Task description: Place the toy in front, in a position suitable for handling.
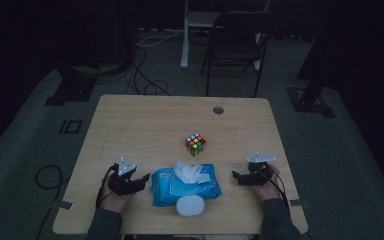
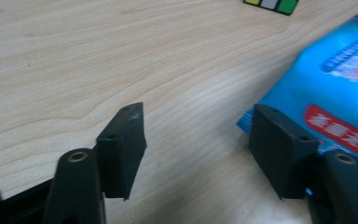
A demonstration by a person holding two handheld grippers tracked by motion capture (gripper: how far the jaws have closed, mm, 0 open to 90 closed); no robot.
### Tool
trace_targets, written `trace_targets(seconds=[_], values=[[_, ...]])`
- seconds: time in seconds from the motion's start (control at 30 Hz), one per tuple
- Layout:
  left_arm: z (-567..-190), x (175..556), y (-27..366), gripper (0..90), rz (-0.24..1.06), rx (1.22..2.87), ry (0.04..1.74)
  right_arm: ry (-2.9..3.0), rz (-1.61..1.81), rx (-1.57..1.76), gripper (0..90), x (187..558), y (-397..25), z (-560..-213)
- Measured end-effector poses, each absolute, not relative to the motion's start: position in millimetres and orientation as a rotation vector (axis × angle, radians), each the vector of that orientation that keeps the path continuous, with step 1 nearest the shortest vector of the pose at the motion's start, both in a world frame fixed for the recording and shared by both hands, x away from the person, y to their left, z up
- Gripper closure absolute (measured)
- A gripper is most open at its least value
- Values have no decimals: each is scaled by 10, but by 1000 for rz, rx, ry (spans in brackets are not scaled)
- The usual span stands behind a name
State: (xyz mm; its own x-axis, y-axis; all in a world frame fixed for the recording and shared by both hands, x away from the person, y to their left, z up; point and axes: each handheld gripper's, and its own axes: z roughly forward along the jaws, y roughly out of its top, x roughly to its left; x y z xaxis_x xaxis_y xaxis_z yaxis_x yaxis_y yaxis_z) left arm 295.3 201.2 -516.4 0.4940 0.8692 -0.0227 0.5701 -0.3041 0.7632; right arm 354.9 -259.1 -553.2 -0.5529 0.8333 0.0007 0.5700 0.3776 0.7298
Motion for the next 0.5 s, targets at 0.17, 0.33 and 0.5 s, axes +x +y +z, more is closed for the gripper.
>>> trace_targets(seconds=[0.17, 0.33, 0.5], values=[[-5113, 2897, 2006, 381, 514, 2001, 1166, 2275, 987, 1221, 120, 3549, -2591, -5532], [-5013, 2807, 1970, 380, 496, 2011, 1131, 2275, 987, 1221, 120, 3549, -2592, -5532], [-4957, 2703, 1933, 379, 504, 1999, 1109, 2275, 986, 1221, 120, 3549, -2592, -5532]])
